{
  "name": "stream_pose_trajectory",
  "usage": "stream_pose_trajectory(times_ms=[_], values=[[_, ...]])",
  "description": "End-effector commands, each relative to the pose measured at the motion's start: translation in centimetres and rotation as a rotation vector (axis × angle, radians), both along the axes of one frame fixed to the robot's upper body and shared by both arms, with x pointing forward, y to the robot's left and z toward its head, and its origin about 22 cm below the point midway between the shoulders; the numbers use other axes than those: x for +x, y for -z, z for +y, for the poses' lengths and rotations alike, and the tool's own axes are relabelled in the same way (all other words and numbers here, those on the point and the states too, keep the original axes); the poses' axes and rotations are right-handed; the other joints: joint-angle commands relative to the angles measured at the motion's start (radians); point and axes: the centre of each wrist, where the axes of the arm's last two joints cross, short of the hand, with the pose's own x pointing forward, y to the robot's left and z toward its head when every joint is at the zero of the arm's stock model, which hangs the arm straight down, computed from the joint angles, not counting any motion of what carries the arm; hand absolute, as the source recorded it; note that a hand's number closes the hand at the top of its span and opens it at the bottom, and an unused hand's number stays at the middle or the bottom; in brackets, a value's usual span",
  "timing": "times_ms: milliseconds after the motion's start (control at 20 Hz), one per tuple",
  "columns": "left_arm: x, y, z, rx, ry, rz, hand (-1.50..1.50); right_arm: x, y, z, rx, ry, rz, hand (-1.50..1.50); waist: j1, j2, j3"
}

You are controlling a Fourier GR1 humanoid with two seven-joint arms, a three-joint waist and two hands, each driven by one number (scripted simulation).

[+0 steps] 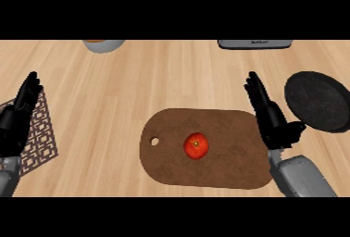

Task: Pick the tomato from the cutting board and place it in the pan

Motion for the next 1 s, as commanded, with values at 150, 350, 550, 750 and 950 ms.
stream_pose_trajectory(times_ms=[150, 350, 550, 750, 950], values=[[1.7, -0.6, -3.6, -0.119, 0.083, -0.021, 0.00, -0.1, -1.0, 6.2, -0.063, -0.699, 0.029, 1.50, 0.064, 0.027, -0.027], [2.2, 0.4, -6.9, -0.268, 0.120, 0.059, 0.00, 1.9, -1.5, 4.3, -0.248, -0.916, -0.061, 1.50, 0.040, 0.024, -0.026], [1.4, 0.2, -5.6, -0.279, 0.087, 0.082, 0.00, 4.2, -2.5, -3.2, -0.243, -0.768, -0.310, -1.50, 0.021, 0.013, -0.026], [2.3, 0.3, -6.4, -0.292, 0.086, 0.071, 0.00, 6.5, -7.5, -8.3, -0.346, -0.782, -0.426, -1.50, 0.007, 0.012, -0.028], [3.1, 0.4, -6.6, -0.286, 0.063, 0.080, 0.00, 8.7, -13.4, -8.0, -0.538, -0.899, -0.405, -1.50, 0.008, 0.011, -0.030]])
